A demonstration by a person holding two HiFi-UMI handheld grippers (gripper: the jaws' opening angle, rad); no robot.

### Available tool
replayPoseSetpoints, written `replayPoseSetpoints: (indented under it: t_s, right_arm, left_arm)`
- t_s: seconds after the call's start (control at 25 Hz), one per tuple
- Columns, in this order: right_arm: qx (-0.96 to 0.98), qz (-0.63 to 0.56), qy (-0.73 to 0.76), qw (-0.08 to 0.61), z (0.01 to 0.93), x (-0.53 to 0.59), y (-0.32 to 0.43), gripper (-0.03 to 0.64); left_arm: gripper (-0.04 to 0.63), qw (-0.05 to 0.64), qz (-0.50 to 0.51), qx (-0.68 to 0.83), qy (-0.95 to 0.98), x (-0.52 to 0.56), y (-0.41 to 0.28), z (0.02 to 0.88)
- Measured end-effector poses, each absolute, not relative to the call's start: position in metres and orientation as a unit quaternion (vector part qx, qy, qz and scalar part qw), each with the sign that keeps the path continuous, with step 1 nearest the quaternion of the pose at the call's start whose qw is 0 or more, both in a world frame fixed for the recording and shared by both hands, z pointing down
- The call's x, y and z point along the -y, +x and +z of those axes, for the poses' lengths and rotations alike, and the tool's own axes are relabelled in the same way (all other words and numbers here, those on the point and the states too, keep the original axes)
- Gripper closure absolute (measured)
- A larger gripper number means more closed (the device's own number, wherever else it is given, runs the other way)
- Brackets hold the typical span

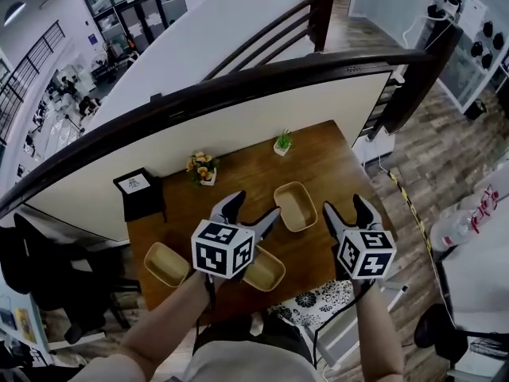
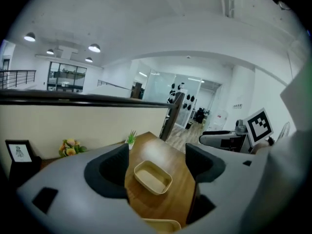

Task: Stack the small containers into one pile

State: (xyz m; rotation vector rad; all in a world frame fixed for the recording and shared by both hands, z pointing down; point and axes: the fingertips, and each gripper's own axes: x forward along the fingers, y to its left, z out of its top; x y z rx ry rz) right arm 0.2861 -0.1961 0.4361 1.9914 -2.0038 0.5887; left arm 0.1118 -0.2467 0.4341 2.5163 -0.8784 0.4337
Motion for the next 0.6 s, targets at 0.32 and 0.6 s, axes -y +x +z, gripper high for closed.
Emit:
replayPoseSetpoints:
  t_s: [0.32, 0.6]
  right_arm:
    - [0.691, 0.25, 0.653, 0.184, 0.534, 0.229, 0.285, 0.305]
    - [0.676, 0.286, 0.644, 0.216, 0.613, 0.249, 0.293, 0.334]
  left_arm:
    - [0.229, 0.249, 0.242, 0.314, 0.884, 0.27, 0.135, 0.544]
    - [0.229, 0.348, 0.249, 0.314, 0.847, 0.283, 0.15, 0.617]
